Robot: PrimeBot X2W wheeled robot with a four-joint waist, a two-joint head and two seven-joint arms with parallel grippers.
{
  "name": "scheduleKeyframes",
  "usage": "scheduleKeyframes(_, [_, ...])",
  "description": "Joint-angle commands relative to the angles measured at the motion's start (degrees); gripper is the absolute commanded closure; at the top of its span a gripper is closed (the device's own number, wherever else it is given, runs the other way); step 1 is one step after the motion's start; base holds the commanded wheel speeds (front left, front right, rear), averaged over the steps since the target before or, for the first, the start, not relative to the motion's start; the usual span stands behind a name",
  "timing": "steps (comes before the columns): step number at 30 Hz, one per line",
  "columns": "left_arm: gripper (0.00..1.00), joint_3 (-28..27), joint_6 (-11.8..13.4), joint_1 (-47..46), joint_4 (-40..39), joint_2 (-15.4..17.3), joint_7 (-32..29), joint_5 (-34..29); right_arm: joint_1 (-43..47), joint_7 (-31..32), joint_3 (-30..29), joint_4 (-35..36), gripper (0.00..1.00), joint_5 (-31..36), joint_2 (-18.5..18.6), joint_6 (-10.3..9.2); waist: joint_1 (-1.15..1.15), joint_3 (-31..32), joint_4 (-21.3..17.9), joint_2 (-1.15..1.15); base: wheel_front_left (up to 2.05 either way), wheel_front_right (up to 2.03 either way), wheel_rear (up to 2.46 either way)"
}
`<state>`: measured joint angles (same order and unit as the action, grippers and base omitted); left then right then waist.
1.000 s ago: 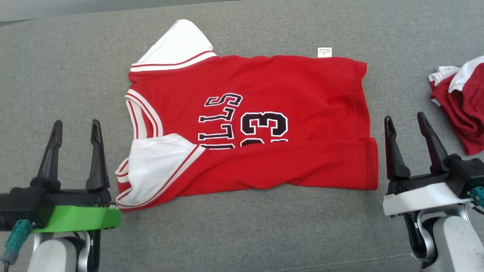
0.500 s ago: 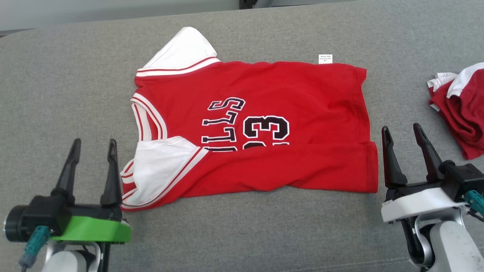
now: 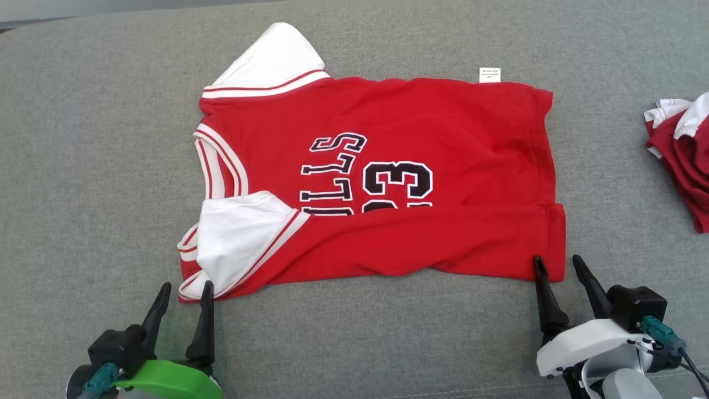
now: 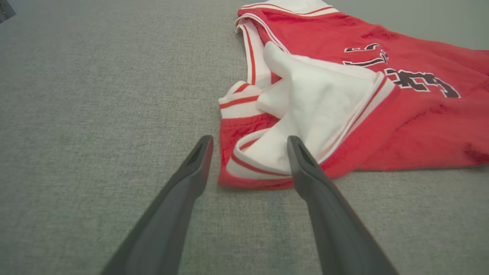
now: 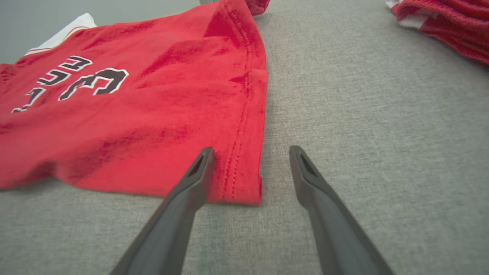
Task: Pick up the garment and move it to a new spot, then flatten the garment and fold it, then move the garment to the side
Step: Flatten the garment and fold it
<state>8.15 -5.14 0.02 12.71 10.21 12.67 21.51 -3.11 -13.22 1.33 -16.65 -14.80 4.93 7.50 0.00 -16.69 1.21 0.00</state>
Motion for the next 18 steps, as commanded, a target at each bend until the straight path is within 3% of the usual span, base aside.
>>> scheduleKeyframes(1, [0.0, -0.12, -0.37, -1.46, 0.88, 0.2, -0.23, 0.6, -1.11, -0.29, 0.27, -0.56, 0.0, -0.56, 0.1, -0.02, 0.0, -0.67, 0.21, 0.0, 0.0, 0.0, 0.0])
scheduleKeyframes(6, [0.0, 0.0, -1.03, -4.03, 5.21, 0.07, -1.39, 3.02, -3.29, -0.53, 1.67, -3.18, 0.0, -1.96, 0.46, -0.02, 0.0, -1.6, -0.15, 0.0, 0.0, 0.0, 0.0])
scheduleKeyframes(7, [0.07, 0.19, -1.27, -4.65, 6.02, 0.16, -1.71, 3.55, -3.61, -0.41, 2.14, -3.64, 0.0, -2.24, 0.53, -0.02, 0.0, -1.71, -0.19, 0.0, 0.0, 0.0, 0.0])
scheduleKeyframes(8, [0.7, 0.57, -1.47, -5.13, 6.79, 0.1, -2.22, 4.48, -3.95, -0.41, 2.46, -3.89, 0.42, -2.49, 0.57, -0.02, 0.0, -1.8, -0.24, 0.0, 0.0, 0.0, 0.0])
scheduleKeyframes(9, [1.0, 0.82, -1.69, -5.64, 7.55, 0.06, -2.61, 5.29, -4.24, -0.47, 2.62, -4.1, 0.75, -2.78, 0.68, -0.02, 0.0, -1.9, -0.26, 0.0, 0.0, 0.0, 0.0])
scheduleKeyframes(10, [1.0, 0.98, -1.82, -6.15, 8.15, 0.23, -2.64, 5.86, -4.44, -0.54, 2.85, -4.24, 1.0, -2.95, 0.81, -0.02, 0.0, -2.01, -0.25, 0.0, 0.0, 0.0, 0.0])
scheduleKeyframes(18, [1.0, 1.24, -2.21, -8.52, 7.21, 3.2, -0.36, 8.33, -4.05, -0.99, 3.09, -0.31, 1.0, -4.52, 3.47, -0.03, 0.0, -2.16, -0.62, 0.0, 0.0, 0.0, 0.0])
